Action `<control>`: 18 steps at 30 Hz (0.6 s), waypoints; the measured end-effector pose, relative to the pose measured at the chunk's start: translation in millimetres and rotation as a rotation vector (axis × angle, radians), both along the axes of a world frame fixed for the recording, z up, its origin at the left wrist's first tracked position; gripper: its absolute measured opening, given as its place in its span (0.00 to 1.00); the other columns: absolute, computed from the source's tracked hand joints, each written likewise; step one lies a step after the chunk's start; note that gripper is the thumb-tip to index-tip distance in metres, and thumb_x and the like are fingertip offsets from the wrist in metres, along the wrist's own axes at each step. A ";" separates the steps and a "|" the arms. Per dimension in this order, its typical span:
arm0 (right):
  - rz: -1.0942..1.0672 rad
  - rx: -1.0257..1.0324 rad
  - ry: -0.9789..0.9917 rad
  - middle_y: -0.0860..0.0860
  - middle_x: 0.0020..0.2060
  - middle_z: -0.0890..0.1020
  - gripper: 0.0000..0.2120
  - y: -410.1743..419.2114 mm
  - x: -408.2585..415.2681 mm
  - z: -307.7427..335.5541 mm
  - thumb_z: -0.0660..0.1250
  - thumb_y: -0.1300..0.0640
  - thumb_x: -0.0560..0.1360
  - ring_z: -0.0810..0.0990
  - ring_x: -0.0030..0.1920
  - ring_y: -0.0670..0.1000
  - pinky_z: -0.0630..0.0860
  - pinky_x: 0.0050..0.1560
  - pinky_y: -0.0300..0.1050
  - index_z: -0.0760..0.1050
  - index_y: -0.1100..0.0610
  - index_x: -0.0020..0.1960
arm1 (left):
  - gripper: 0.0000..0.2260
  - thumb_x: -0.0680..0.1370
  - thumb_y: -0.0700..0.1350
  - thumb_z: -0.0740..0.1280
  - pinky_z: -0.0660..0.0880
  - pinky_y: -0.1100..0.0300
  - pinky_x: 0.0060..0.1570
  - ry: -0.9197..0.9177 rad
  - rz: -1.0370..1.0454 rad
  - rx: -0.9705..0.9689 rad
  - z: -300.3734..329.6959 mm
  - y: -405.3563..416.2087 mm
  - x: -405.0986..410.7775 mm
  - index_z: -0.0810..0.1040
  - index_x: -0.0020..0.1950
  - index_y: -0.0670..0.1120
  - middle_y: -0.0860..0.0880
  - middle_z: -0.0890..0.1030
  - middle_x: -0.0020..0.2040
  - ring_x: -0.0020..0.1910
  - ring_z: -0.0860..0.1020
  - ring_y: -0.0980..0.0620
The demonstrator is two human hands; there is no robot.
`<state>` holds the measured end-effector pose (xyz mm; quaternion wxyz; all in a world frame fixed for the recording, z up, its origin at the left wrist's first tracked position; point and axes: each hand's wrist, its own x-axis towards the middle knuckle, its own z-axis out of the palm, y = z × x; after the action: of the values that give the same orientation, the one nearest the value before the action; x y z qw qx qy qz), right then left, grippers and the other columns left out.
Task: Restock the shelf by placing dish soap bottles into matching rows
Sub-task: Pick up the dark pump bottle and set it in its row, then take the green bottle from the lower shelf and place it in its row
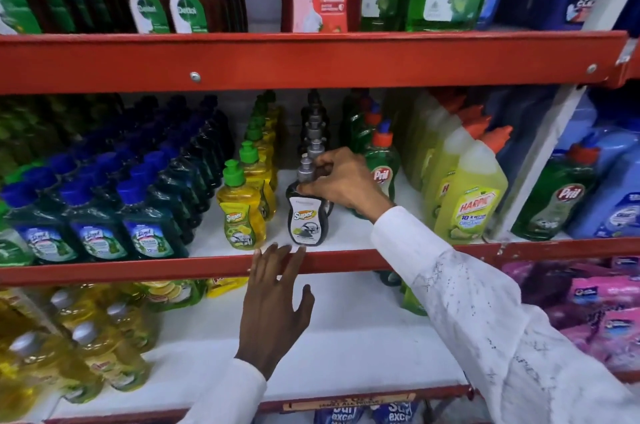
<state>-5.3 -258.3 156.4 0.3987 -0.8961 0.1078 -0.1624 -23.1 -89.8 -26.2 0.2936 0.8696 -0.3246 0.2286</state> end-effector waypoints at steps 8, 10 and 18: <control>-0.163 -0.058 -0.321 0.46 0.46 0.84 0.17 -37.4 -76.8 -14.6 0.79 0.56 0.67 0.76 0.32 0.40 0.70 0.34 0.28 0.84 0.52 0.55 | 0.21 0.75 0.44 0.70 0.66 0.40 0.75 -0.132 -0.149 -0.057 7.7 -59.7 -27.4 0.76 0.68 0.45 0.44 0.77 0.69 0.72 0.72 0.42; -0.292 -0.021 -0.481 0.47 0.44 0.84 0.11 -65.1 -110.0 -26.0 0.76 0.59 0.68 0.80 0.32 0.46 0.76 0.35 0.34 0.84 0.50 0.49 | 0.21 0.75 0.44 0.70 0.67 0.40 0.74 -0.118 -0.187 -0.057 11.4 -80.8 -32.1 0.76 0.68 0.45 0.44 0.77 0.69 0.72 0.72 0.42; -0.920 0.179 -0.733 0.53 0.52 0.82 0.14 -200.3 -174.4 -79.0 0.69 0.56 0.69 0.81 0.52 0.57 0.79 0.54 0.59 0.77 0.54 0.54 | 0.25 0.75 0.48 0.66 0.59 0.40 0.77 -0.052 -0.155 0.053 7.5 -135.1 -40.4 0.72 0.72 0.48 0.46 0.78 0.64 0.67 0.74 0.43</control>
<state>-179.7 -458.6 77.4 0.3727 -0.6055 0.3538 -0.6077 -63.6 -224.9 -18.7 0.2788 0.8431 -0.4045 0.2188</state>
